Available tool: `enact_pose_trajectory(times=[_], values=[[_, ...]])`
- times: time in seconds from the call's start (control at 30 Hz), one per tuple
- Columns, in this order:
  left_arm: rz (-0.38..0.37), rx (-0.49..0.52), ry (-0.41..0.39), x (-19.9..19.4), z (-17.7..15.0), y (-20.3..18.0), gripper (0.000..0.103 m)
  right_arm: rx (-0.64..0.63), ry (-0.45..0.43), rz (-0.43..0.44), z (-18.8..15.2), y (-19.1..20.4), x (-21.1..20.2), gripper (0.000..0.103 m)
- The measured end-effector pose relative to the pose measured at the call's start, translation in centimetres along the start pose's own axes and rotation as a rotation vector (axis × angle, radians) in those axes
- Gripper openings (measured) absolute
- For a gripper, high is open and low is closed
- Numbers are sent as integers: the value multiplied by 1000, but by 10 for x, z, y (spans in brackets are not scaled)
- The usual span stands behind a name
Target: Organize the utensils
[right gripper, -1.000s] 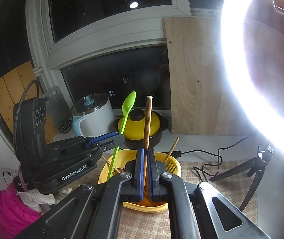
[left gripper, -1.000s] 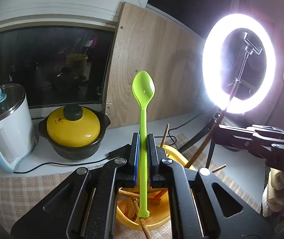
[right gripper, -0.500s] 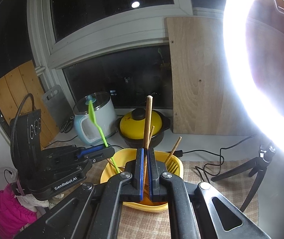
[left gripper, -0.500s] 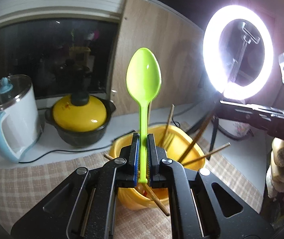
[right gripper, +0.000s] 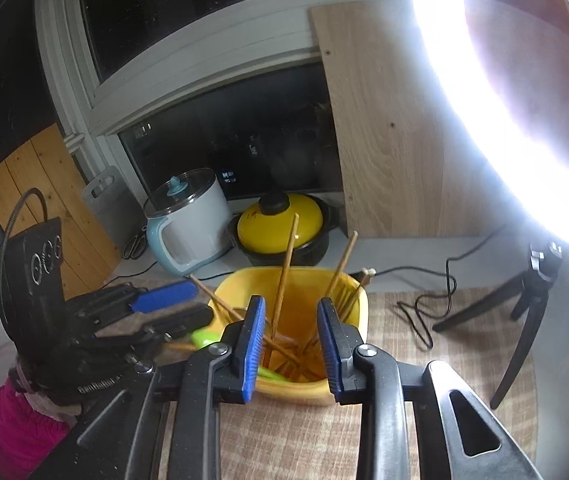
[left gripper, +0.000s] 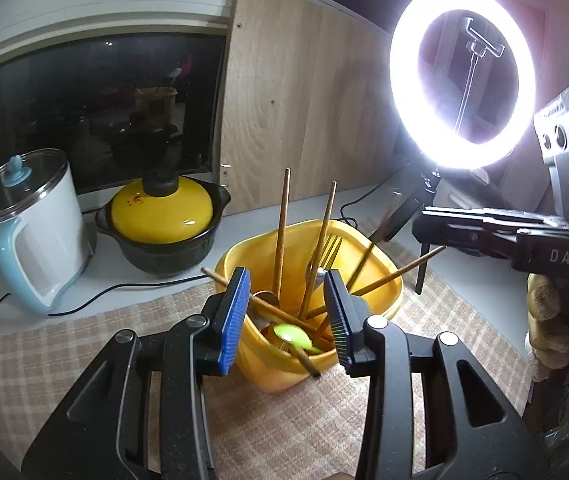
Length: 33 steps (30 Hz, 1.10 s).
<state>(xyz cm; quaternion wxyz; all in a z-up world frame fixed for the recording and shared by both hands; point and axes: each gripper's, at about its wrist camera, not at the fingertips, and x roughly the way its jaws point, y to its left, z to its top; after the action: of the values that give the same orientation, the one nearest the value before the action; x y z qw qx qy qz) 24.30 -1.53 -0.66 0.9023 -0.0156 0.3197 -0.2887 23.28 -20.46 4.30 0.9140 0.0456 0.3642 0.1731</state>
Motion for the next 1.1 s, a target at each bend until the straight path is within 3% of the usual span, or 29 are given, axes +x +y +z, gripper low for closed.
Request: enact_pose_trajectory(times=[0.33,0.63,0.77,0.9,1.03,1.1], values=[[74,-46,-41,-41,-14,-10,39,16,-34,23,-23,-5,-34,32],[141,-68,-88,-93,-28,-45,52,-34,-82,17,-47,4,-73,62],[179,-68,-109,-114,-34,-63,71,-33,-94,37,-55,6,-88,72],[203,-64,-119,-131,-40,-78,83,-48,-127,16,-63,8,-105,87],[253,-58,-138,-146,-46,-93,96,-69,-143,-4,-68,10,-114,93],[283,-62,-156,-153,-50,-99,102,-73,-158,-20,-72,11,-119,102]])
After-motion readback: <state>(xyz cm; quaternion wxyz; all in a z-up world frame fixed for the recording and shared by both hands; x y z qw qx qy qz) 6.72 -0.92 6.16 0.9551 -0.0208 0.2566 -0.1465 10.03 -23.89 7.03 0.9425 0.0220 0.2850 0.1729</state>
